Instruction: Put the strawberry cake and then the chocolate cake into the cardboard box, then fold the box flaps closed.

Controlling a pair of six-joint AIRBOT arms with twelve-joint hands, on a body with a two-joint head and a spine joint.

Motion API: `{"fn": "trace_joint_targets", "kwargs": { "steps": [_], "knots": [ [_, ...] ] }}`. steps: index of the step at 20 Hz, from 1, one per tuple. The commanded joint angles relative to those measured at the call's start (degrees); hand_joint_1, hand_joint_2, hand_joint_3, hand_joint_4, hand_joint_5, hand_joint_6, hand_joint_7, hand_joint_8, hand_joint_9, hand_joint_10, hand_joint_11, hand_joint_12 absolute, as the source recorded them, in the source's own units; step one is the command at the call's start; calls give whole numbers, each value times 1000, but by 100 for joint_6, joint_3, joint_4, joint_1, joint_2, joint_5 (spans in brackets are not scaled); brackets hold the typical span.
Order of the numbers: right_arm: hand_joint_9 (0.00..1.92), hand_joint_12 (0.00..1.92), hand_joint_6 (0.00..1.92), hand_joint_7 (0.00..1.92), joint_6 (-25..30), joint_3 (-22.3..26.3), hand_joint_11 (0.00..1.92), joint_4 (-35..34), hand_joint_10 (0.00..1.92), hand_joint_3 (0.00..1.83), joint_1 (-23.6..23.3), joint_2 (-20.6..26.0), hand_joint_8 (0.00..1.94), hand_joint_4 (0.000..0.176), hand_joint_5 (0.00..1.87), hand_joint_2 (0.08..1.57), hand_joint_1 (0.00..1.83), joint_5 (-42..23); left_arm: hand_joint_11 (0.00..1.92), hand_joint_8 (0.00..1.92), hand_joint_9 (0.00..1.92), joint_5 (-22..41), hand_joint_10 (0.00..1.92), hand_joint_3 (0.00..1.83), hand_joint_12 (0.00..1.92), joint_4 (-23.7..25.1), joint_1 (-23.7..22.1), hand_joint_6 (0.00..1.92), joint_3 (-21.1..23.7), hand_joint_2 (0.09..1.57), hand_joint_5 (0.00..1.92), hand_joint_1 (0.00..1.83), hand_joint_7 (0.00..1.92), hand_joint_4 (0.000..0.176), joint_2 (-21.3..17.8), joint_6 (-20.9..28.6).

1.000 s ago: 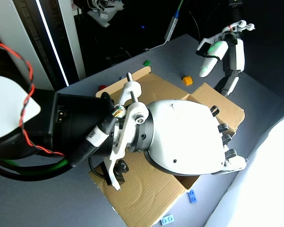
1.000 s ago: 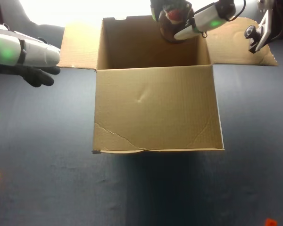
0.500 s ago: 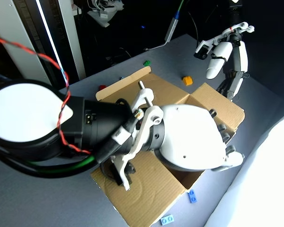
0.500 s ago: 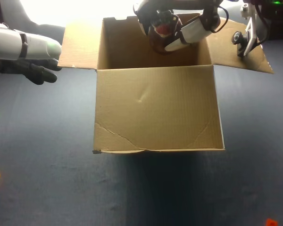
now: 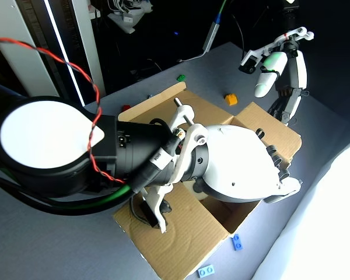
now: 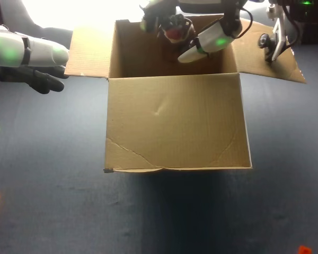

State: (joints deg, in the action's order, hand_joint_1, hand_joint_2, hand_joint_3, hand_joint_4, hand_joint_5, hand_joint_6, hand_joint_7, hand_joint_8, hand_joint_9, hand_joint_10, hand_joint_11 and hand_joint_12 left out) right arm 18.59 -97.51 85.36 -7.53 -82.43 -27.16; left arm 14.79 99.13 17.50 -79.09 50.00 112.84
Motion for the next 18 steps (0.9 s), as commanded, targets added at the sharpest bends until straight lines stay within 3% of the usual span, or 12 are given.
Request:
{"fn": "trace_joint_targets", "kwargs": {
  "steps": [1,9,18],
  "knots": [
    [299,1507,249,488,6,-33,0,-273,802,0,-105,72,70,0,300,1067,789,-102,280,1,802,-141,3,2,1155,-212,-15,2,-23,1034,480,636,686,8,-4,70],
    [238,1420,113,405,10,-45,0,-271,673,0,-229,150,0,0,292,1045,681,-102,274,0,799,-189,1,1,1145,-313,-30,2,-36,1029,483,642,686,8,1,70],
    [222,1242,36,375,417,-42,0,-258,493,0,-796,759,0,0,294,1048,573,-65,283,0,799,-237,0,1,1144,-355,-182,5,-47,1031,485,634,682,8,3,70]
  ]
}}
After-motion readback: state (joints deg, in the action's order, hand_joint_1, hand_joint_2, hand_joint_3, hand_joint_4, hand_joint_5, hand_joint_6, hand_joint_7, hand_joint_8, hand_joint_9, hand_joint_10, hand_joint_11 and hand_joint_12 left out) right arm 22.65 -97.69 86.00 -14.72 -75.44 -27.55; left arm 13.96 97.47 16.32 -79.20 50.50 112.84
